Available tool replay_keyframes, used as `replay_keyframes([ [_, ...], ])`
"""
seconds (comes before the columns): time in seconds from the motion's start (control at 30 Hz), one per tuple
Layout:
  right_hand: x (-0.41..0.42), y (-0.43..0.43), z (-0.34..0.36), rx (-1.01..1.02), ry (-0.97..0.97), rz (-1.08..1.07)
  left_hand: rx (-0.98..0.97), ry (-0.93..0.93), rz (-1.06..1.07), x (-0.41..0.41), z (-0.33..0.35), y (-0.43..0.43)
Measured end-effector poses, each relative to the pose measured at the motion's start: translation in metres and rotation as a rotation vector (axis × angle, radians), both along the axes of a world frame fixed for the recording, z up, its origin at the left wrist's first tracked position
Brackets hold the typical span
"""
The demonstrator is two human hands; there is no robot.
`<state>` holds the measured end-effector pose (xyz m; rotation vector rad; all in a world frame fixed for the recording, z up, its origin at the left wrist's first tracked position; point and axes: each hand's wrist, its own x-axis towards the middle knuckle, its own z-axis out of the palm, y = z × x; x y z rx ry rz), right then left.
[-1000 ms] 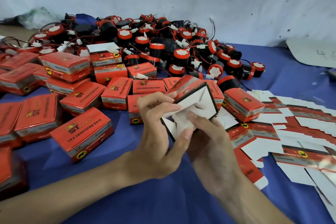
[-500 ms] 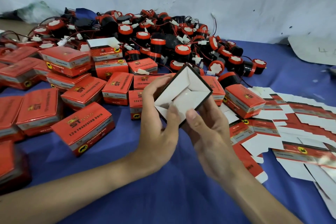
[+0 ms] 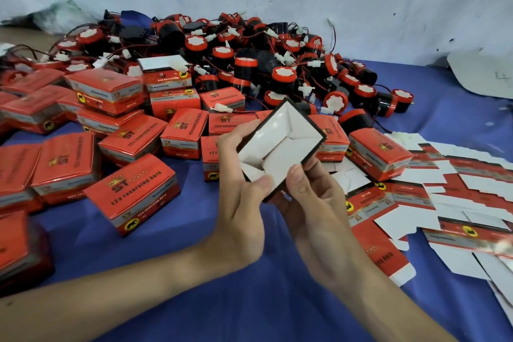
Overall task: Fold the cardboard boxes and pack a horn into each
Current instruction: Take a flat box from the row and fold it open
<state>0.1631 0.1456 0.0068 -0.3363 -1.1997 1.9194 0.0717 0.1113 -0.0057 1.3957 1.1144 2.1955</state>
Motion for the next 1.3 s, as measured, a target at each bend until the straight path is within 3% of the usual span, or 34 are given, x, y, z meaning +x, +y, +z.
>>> replay_keyframes([
  [0.2,-0.001,0.001,0.000,0.035,-0.023,-0.033,-0.152,-0.157,0.030,0.001,0.003,0.007],
  [0.43,-0.001,0.005,-0.002,0.033,-0.091,-0.033,-0.231,-0.199,0.004,0.001,0.002,0.010],
  [0.63,0.001,0.005,0.003,0.043,-0.072,-0.031,-0.166,-0.122,-0.073,-0.001,-0.002,0.005],
  [1.03,0.006,0.011,-0.004,0.115,-0.201,0.088,-0.257,-0.223,-0.037,-0.003,-0.009,0.012],
  [1.3,0.000,0.008,-0.006,0.151,-0.149,-0.049,-0.228,-0.219,-0.072,-0.001,-0.006,0.009],
])
